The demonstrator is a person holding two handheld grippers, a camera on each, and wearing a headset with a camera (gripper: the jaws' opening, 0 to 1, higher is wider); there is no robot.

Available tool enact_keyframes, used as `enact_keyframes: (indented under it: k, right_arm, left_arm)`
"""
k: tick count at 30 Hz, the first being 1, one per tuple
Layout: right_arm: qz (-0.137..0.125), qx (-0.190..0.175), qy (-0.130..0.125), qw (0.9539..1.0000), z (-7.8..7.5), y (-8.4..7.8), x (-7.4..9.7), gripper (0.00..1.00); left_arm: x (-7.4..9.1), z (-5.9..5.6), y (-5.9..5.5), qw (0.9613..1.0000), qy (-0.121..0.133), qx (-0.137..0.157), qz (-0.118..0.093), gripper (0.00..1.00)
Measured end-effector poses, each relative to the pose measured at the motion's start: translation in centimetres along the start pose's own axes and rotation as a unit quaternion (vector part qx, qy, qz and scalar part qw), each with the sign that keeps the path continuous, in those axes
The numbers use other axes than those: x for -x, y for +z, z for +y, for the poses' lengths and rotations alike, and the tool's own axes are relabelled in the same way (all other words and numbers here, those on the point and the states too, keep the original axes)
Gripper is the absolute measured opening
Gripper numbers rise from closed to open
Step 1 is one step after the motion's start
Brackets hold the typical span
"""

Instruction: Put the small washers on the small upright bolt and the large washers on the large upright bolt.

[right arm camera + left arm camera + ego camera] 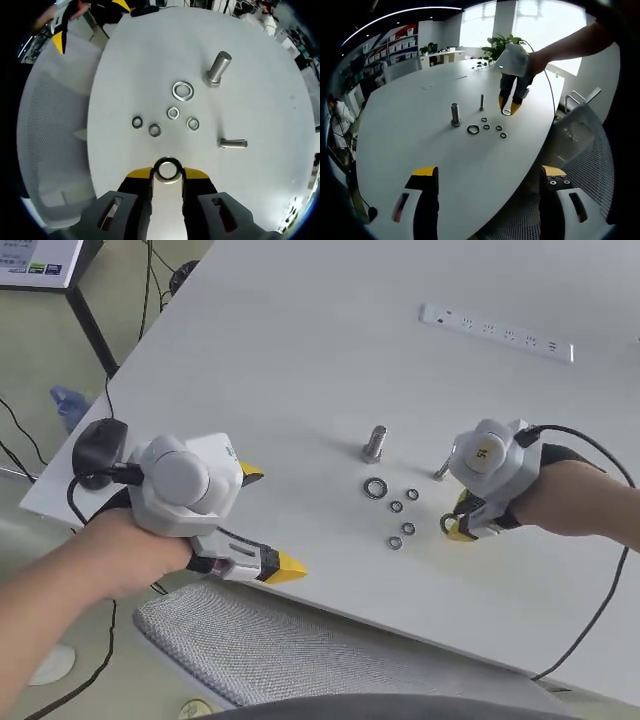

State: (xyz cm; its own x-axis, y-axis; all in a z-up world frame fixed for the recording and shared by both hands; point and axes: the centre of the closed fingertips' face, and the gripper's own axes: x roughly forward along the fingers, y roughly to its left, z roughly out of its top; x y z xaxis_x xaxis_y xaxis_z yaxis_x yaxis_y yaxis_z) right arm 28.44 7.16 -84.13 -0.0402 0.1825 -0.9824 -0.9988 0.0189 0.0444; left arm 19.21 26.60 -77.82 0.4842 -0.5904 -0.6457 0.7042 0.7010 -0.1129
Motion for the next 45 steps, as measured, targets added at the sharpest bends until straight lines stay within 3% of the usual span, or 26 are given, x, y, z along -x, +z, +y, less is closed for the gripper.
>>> enact_keyframes:
  k: [9, 24, 28, 45]
  right_arm:
    - [-0.003, -0.001, 0.006, 1.0, 0.1, 0.3, 1.5, 0.21]
    - [-0.01, 0.016, -0.002, 0.9998, -1.0, 1.2, 3.2, 0.21]
    - [-0.01, 0.021, -0.005, 0.9997, -1.0, 1.4, 3.6, 0.21]
    - [-0.013, 0.042, -0.01, 0.999, -2.3, 4.3, 4.8, 0.21]
  left_arm:
    - [0.2, 1.0, 0.3, 0.9998, 0.015, 0.005, -0.011, 0.93]
    - [0.2, 0.9, 0.4, 0.9994, 0.011, 0.026, -0.02, 0.98]
    - [0.5, 0.5, 1.0, 0.9988, 0.005, 0.032, -0.038, 1.0]
    - [0.4, 0.3, 0.8, 0.9993, 0.005, 0.026, -0.025, 0.98]
